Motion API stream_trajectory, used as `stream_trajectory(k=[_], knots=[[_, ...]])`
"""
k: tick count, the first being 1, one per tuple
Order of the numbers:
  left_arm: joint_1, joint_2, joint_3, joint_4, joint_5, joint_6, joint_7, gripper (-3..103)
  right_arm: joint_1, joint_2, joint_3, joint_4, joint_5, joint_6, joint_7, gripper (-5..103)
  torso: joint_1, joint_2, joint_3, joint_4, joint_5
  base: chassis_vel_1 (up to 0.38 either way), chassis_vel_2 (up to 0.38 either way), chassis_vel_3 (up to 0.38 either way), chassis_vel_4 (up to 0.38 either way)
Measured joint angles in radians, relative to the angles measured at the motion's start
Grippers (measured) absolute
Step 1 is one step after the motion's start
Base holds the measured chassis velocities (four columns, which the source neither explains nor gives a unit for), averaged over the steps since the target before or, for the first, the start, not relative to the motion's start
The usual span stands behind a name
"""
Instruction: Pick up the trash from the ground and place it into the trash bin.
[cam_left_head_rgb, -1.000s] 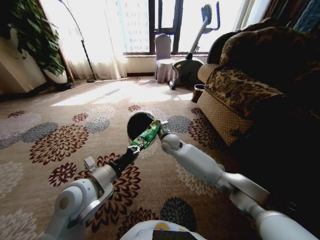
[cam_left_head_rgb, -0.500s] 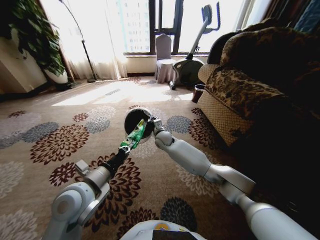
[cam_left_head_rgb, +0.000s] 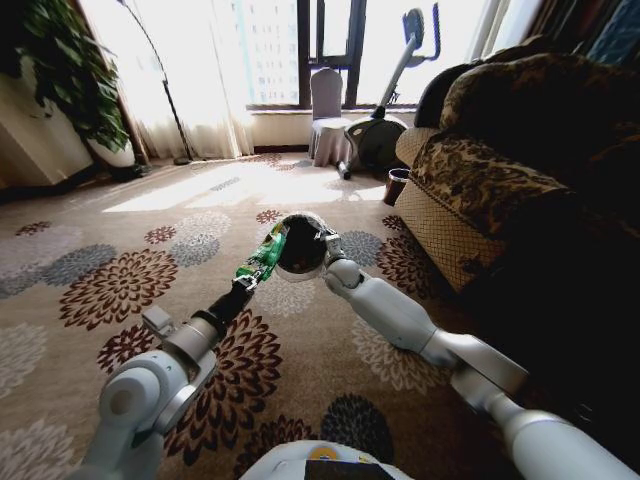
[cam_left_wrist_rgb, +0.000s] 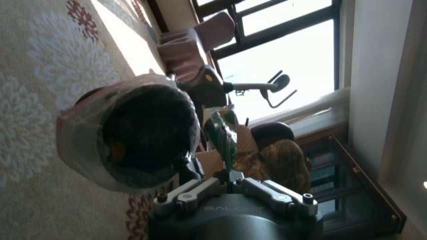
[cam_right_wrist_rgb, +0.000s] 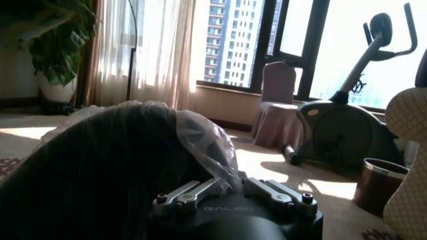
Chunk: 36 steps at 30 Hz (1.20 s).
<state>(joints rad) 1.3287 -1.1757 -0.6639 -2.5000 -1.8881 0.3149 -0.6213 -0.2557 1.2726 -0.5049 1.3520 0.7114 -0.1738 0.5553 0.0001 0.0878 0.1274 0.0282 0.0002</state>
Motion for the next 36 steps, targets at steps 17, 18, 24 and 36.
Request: stream_trajectory(k=[17, 18, 24, 36], knots=[[0.013, -0.030, 0.019, 0.048, -0.019, 0.014, -0.006, 0, 0.014, -0.011, 0.025, -0.010, 0.009, 0.011, -0.006, 0, 0.000, 0.000, 0.000, 0.0002, -0.0001, 0.000, 0.000, 0.000, 0.000], [0.008, -0.029, 0.022, 0.063, -0.017, 0.014, -0.003, 0, 0.013, -0.013, 0.025, -0.002, 0.010, 0.011, -0.006, 0, 0.000, 0.000, 0.000, 0.0004, -0.0003, 0.000, 0.000, 0.000, 0.000], [-0.005, -0.026, 0.031, 0.105, -0.010, 0.013, 0.005, 0, 0.005, -0.023, 0.024, 0.019, 0.013, 0.012, -0.004, 0, 0.000, 0.000, 0.000, 0.0002, -0.0002, 0.000, 0.000, 0.000, 0.000], [-0.185, -0.023, 0.077, 0.411, -0.044, 0.013, 0.030, 0, -0.032, -0.062, -0.016, 0.163, 0.036, 0.020, 0.004, 0, 0.000, 0.000, 0.000, 0.0002, -0.0005, 0.000, 0.000, 0.000, 0.000]])
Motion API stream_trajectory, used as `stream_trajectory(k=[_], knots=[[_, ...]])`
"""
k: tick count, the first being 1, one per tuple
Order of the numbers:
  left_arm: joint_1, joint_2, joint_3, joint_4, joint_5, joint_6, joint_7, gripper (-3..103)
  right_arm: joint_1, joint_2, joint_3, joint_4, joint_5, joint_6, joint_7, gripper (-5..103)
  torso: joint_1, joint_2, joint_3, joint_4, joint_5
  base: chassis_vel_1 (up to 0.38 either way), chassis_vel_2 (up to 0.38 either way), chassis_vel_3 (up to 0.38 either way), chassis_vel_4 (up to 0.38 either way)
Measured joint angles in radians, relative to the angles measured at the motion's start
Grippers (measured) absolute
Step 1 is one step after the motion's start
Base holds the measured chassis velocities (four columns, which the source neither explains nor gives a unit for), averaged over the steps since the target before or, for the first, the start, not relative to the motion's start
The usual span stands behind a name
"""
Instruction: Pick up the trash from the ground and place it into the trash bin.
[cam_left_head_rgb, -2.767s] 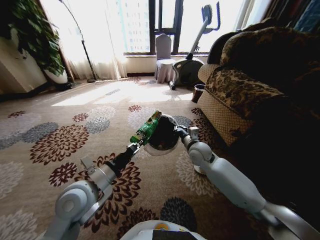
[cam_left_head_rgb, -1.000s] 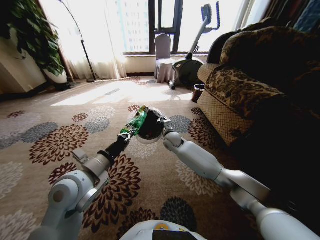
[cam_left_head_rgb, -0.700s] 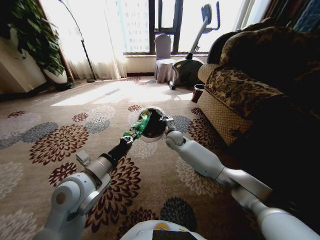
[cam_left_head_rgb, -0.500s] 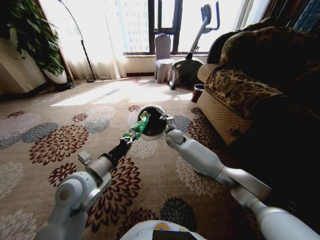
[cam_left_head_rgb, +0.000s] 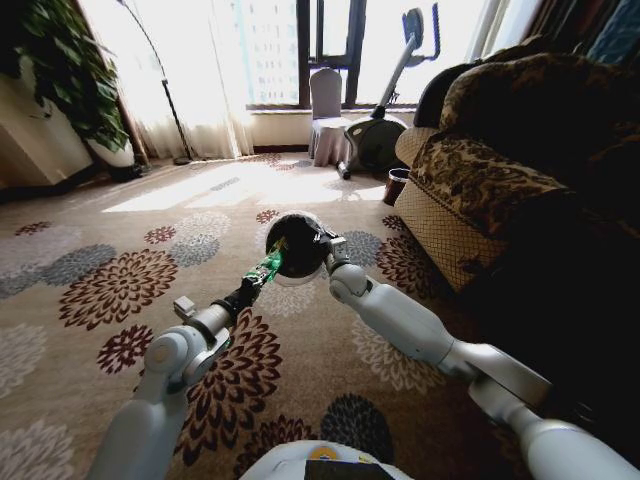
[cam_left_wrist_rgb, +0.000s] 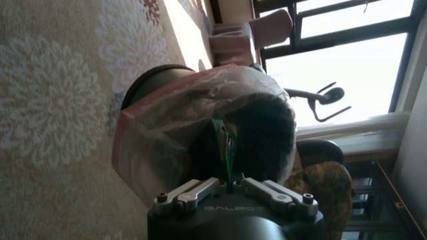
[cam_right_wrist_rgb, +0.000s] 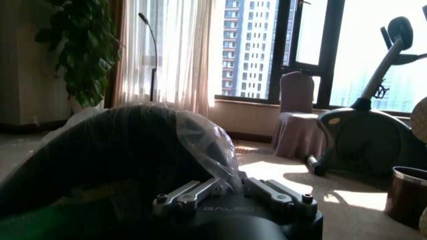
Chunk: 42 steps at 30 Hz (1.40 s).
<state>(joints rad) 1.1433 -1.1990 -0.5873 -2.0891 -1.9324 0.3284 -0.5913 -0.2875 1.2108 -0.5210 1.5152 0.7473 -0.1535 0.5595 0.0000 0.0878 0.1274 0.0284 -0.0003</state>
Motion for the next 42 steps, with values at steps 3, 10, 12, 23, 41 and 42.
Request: stream_trajectory(k=[3, 10, 12, 23, 41, 42], knots=[[-0.078, -0.001, 0.020, 0.061, -0.003, 0.003, 0.000, 0, -0.031, -0.016, -0.010, 0.042, 0.000, 0.005, -0.003, 0, 0.000, 0.000, 0.000, -0.0005, 0.0004, 0.000, 0.000, 0.000, 0.000], [-0.160, -0.008, 0.071, 0.126, -0.002, 0.001, -0.019, 0, -0.066, -0.030, -0.027, 0.085, -0.004, 0.013, -0.011, 0, 0.000, 0.000, 0.000, -0.0002, 0.0003, 0.000, 0.000, 0.000, 0.000], [-0.171, -0.012, 0.086, 0.146, 0.007, 0.000, -0.020, 0, -0.070, -0.032, -0.031, 0.095, -0.004, 0.014, -0.011, 0, 0.000, 0.000, 0.000, -0.0002, 0.0004, 0.000, 0.000, 0.000, 0.000], [-0.185, 0.002, 0.164, 0.233, 0.278, 0.089, 0.105, 17, -0.085, -0.047, -0.041, 0.124, -0.003, 0.013, -0.012, 0, 0.000, 0.000, 0.000, -0.0001, 0.0004, 0.000, 0.000, 0.000, 0.000], [0.015, 0.141, 0.097, -0.035, 0.708, 0.289, 0.480, 81, -0.065, -0.049, -0.011, 0.065, -0.008, -0.009, -0.022, 0, 0.000, 0.000, 0.000, 0.0002, 0.0003, 0.000, 0.000, 0.000, 0.000], [0.026, 0.148, 0.089, -0.052, 0.734, 0.292, 0.529, 81, -0.068, -0.050, -0.007, 0.058, -0.011, -0.009, -0.022, 0, 0.000, 0.000, 0.000, 0.0003, 0.0000, 0.000, 0.000, 0.000, 0.000]])
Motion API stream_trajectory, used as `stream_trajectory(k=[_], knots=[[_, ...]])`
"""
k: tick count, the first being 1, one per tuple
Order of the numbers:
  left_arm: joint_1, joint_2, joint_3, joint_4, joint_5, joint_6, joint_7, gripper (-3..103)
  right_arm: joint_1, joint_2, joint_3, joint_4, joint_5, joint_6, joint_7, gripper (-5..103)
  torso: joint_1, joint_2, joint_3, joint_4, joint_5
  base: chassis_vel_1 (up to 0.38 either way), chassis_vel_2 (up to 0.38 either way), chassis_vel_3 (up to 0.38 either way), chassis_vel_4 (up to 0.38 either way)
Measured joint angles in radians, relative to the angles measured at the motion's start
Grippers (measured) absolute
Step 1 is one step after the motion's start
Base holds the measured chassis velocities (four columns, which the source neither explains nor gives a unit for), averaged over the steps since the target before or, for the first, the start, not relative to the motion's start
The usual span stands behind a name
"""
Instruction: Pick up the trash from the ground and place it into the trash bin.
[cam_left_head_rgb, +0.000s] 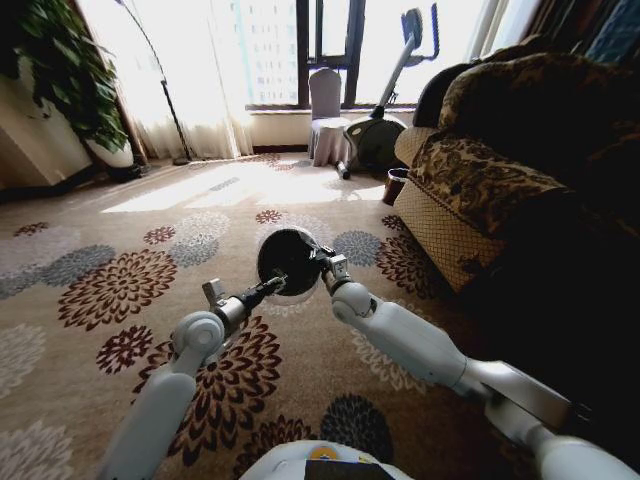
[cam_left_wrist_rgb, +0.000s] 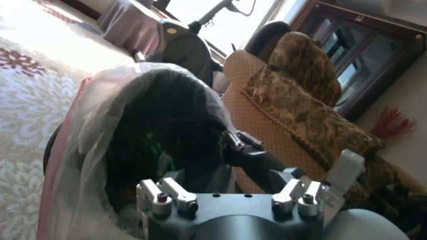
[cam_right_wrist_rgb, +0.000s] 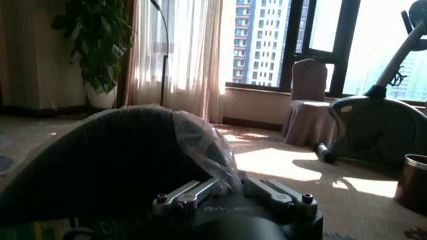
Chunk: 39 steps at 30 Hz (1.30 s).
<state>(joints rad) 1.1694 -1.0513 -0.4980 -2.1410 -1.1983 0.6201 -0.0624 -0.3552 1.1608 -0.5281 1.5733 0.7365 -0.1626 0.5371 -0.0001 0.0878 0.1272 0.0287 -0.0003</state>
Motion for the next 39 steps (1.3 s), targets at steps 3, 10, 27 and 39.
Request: stream_trajectory(k=[3, 10, 27, 39], knots=[[0.022, 0.013, -0.009, -0.032, 0.123, -0.031, 0.102, 92, -0.012, -0.006, 0.010, -0.016, -0.010, 0.000, -0.003, 0, 0.000, 0.000, 0.000, -0.0004, 0.0008, 0.000, 0.000, 0.000, 0.000], [0.065, 0.054, -0.037, 0.078, 0.639, -0.514, 0.279, 100, -0.067, -0.060, 0.072, 0.015, 0.057, -0.066, 0.001, 0, 0.000, 0.000, 0.000, -0.0004, 0.0000, 0.000, 0.000, 0.000, 0.000], [0.071, 0.037, -0.068, 0.266, 0.738, -0.851, 0.276, 100, -0.326, -0.383, 0.390, 0.301, 0.350, -0.197, 0.083, 0, 0.000, 0.000, 0.000, -0.0007, 0.0004, 0.000, 0.000, 0.000, 0.000], [-0.001, -0.004, 0.005, 0.461, 0.773, -0.840, 0.167, 100, -0.945, -0.501, 0.910, 0.591, 0.280, -0.137, 0.044, 0, 0.000, 0.000, 0.000, -0.0011, 0.0005, 0.000, 0.000, 0.000, 0.000]])
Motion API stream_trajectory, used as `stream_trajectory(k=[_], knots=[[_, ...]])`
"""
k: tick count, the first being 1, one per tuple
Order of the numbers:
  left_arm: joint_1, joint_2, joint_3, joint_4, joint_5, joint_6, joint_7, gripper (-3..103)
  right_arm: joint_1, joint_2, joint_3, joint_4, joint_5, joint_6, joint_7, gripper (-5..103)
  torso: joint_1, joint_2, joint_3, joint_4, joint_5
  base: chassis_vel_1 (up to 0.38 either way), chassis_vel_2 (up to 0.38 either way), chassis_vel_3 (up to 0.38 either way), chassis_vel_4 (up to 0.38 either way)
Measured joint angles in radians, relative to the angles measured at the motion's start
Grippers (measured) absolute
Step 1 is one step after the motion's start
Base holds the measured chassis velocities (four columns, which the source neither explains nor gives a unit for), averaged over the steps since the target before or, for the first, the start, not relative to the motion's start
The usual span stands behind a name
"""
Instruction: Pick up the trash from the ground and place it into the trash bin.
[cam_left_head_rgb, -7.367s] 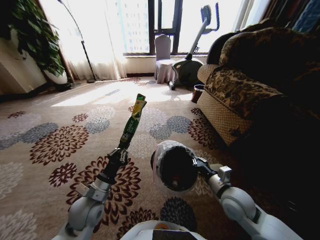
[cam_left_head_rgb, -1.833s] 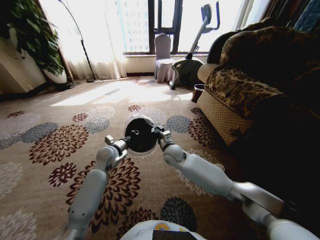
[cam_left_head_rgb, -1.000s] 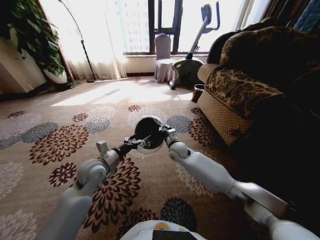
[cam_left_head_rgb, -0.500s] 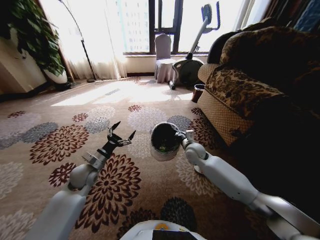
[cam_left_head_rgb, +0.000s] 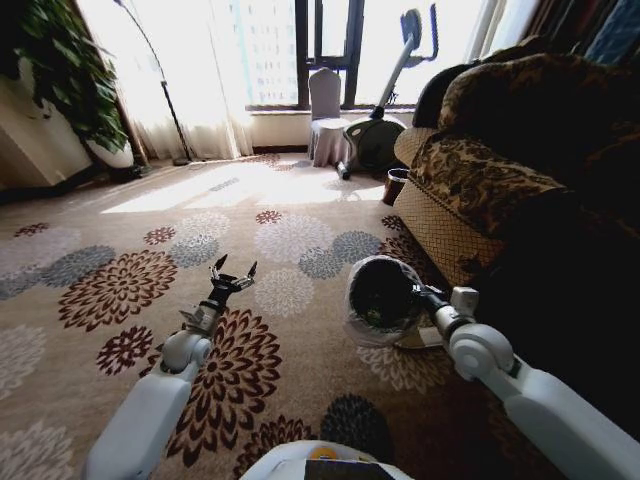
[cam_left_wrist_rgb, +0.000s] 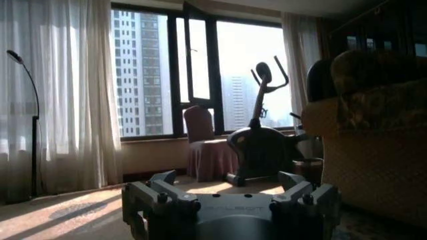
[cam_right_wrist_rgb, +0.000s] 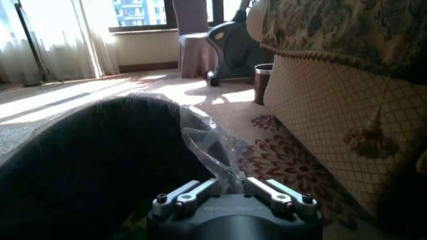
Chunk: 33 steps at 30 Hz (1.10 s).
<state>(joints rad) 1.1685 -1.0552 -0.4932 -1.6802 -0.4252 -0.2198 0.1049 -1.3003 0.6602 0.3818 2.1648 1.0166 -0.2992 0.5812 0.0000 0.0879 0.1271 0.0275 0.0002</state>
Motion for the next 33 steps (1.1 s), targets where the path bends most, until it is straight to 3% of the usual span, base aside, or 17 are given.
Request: stream_trajectory(k=[5, 13, 23, 33], knots=[[0.046, -0.005, -0.032, 0.036, 0.017, -0.034, -0.027, 100, -0.080, 0.038, 0.031, -0.001, -0.073, 0.034, -0.027, 0, 0.000, 0.000, 0.000, 0.0010, 0.0003, 0.000, 0.000, 0.000, 0.000], [0.020, 0.015, 0.004, 0.059, 0.013, -0.004, -0.035, 100, -0.222, 0.191, 0.123, 0.024, -0.219, 0.092, -0.080, 0, 0.000, 0.000, 0.000, 0.0007, 0.0000, 0.000, 0.000, 0.000, 0.000], [0.010, 0.024, 0.008, 0.094, -0.036, 0.003, -0.036, 100, -0.305, 0.283, 0.152, 0.071, -0.277, 0.115, -0.089, 0, 0.000, 0.000, 0.000, 0.0012, -0.0004, -0.036, -0.034, 0.056, 0.041], [-0.069, 0.002, 0.049, 0.143, -0.037, -0.001, -0.006, 100, -0.405, 0.361, 0.152, 0.147, -0.325, 0.113, -0.081, 0, 0.000, 0.000, 0.000, 0.0008, -0.0001, -0.234, -0.202, 0.223, 0.192]])
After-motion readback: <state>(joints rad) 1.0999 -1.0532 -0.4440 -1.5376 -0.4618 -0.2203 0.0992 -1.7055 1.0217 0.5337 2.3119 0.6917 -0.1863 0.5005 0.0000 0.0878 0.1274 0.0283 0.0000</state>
